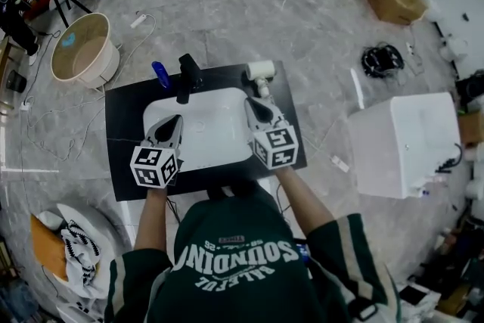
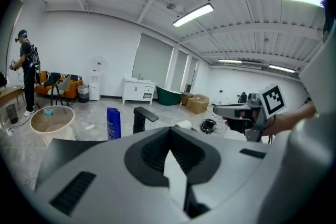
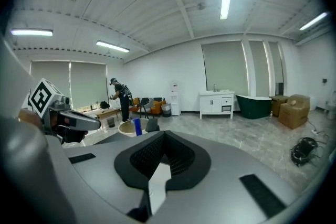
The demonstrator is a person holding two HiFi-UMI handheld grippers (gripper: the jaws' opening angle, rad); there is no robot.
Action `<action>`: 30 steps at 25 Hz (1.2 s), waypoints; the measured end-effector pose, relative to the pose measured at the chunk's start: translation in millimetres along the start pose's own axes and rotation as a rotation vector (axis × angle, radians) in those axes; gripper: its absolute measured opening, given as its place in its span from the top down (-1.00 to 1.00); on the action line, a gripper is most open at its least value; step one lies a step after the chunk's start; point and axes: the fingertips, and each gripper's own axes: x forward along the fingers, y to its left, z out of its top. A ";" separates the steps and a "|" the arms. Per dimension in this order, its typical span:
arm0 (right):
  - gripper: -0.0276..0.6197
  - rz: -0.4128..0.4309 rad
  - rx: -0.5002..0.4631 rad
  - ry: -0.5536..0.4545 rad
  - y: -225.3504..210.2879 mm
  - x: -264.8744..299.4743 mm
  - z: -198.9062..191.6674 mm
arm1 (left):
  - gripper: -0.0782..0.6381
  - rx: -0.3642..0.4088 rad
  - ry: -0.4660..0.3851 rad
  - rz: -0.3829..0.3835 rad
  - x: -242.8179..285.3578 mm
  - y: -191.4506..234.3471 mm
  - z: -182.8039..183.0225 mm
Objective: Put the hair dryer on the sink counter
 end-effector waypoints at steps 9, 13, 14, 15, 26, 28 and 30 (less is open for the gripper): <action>0.91 -0.009 -0.021 -0.049 18.7 -17.2 3.8 | 0.78 0.007 -0.030 -0.004 -10.4 -2.2 3.0; 0.91 -0.004 -0.028 -0.036 23.0 -19.0 -2.4 | 0.78 0.001 -0.027 -0.005 -10.9 -2.0 0.1; 0.91 -0.003 -0.026 -0.033 23.3 -19.5 -4.5 | 0.78 0.000 -0.026 -0.006 -10.9 -2.5 -0.8; 0.91 -0.004 -0.025 -0.031 23.2 -20.0 -5.9 | 0.78 0.000 -0.025 -0.007 -10.8 -3.0 -1.4; 0.91 -0.008 -0.027 -0.031 21.1 -23.9 -6.8 | 0.78 -0.010 -0.018 -0.013 -10.1 -6.8 -7.8; 0.91 -0.006 -0.026 -0.028 21.0 -23.6 -6.7 | 0.78 -0.010 -0.017 -0.014 -10.2 -6.9 -7.4; 0.91 -0.005 -0.026 -0.026 20.7 -22.7 -7.2 | 0.78 -0.011 -0.017 -0.014 -9.9 -6.5 -7.6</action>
